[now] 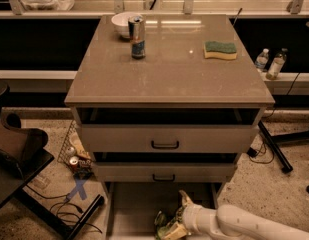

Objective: Pick green jalapeno chip bag from bottom drawer and place on counter

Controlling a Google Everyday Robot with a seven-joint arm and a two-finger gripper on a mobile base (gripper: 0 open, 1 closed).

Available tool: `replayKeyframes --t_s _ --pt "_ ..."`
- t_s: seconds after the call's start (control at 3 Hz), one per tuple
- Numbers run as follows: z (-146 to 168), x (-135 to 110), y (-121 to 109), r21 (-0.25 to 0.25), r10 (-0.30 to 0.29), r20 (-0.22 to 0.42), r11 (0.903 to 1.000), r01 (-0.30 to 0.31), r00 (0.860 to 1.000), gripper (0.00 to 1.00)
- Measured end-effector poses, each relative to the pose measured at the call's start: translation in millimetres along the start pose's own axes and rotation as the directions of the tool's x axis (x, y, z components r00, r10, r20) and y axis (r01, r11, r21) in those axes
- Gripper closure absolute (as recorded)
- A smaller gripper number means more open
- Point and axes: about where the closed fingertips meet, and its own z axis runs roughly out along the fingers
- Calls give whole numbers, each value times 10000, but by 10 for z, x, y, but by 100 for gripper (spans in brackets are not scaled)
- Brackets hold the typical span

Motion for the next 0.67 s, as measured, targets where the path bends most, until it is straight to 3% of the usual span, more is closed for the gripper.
replayKeyframes --t_s 0.33,0.67 --pt "522 263 6 -251 307 -190 9992 -311 9994 0" --pt "892 580 25 -341 198 -14 9992 -198 9998 0"
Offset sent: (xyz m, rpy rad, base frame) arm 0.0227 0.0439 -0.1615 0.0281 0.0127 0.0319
